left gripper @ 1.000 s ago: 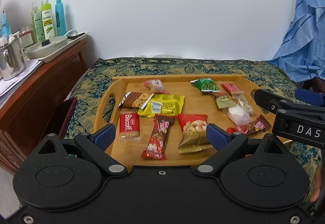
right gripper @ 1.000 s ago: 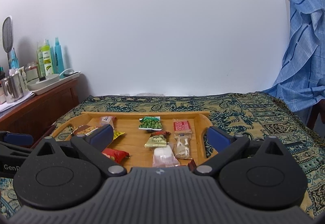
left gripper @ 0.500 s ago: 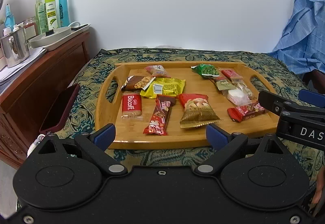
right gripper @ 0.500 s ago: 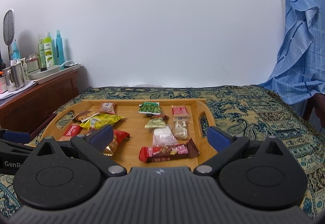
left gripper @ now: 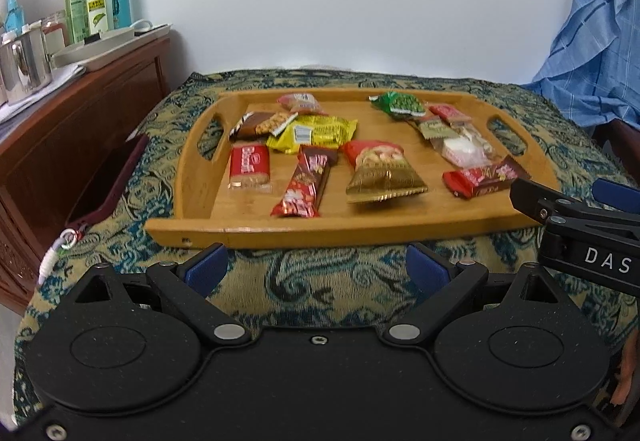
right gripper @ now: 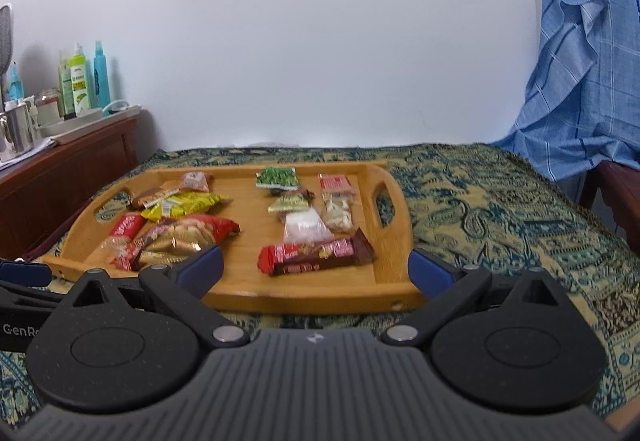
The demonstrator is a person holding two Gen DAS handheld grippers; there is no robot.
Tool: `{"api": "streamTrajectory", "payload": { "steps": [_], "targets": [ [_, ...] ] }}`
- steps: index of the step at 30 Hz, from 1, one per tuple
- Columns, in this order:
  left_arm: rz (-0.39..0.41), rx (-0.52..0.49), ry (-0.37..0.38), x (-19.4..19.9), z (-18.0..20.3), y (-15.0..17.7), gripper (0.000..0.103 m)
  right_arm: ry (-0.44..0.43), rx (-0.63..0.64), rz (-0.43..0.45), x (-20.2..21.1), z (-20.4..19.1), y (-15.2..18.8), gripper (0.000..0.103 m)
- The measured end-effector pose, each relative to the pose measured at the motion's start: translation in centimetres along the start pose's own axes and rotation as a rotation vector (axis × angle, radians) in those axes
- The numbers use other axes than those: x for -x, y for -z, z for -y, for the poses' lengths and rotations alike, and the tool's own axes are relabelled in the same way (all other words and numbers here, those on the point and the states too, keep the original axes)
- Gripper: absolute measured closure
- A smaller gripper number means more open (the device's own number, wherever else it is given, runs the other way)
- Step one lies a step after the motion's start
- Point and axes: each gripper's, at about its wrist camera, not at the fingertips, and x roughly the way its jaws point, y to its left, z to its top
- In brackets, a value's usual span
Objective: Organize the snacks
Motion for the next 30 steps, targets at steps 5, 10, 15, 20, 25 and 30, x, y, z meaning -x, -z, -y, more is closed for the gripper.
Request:
{"api": "streamTrajectory", "payload": {
  "steps": [5, 10, 15, 20, 25, 30],
  "targets": [
    [-0.018, 0.031, 0.016, -0.9, -0.5, 1.1, 0.007, 0.032, -0.013, -0.048, -0.2, 0.3, 1.6, 0.0],
    [-0.024, 0.021, 0.002, -1.5, -0.6, 1.9, 0.007, 0.076, -0.025, -0.096, -0.6, 0.4, 3.5, 0.0],
    [-0.044, 0.043, -0.004, -2.2, -1.1, 2.7, 0.006, 0.086, -0.013, -0.132, -1.2, -0.1, 4.8, 0.0],
    [-0.038, 0.028, -0.011, -2.4, -1.1, 2.8, 0.001, 0.109, 0.039, -0.115, -1.6, -0.9, 5.2, 0.0],
    [-0.028, 0.027, -0.012, -2.4, -1.0, 3.0, 0.0, 0.104, 0.029, -0.116, -2.1, -0.8, 5.4, 0.0],
    [-0.018, 0.028, -0.014, -2.4, -1.0, 3.1, 0.0, 0.092, 0.034, -0.115, -2.4, -0.9, 5.4, 0.0]
  ]
}}
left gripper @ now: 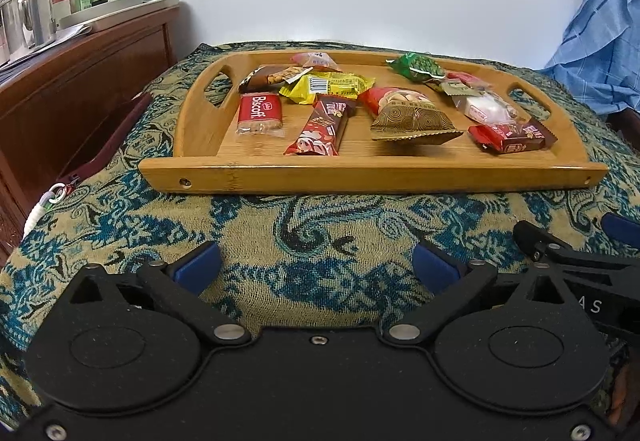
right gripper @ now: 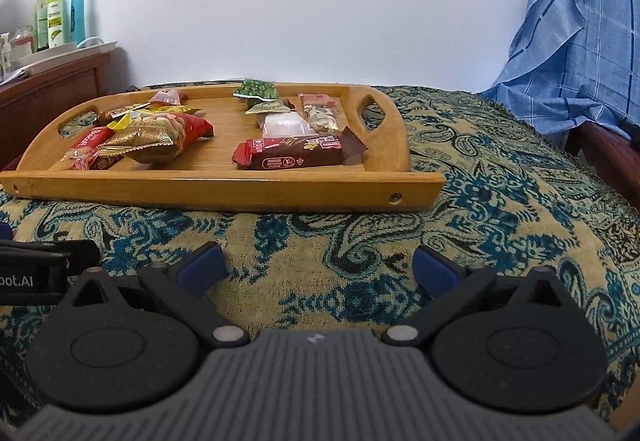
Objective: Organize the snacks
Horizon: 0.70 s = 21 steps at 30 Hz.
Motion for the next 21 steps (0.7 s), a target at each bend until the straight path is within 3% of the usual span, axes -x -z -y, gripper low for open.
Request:
{"api": "streamTrajectory", "payload": {
  "steps": [21],
  "targets": [
    [0.0, 0.014, -0.001, -0.03, -0.05, -0.02, 0.0, 0.003, 0.013, 0.013, -0.03, -0.21, 0.17, 0.0]
  ]
}}
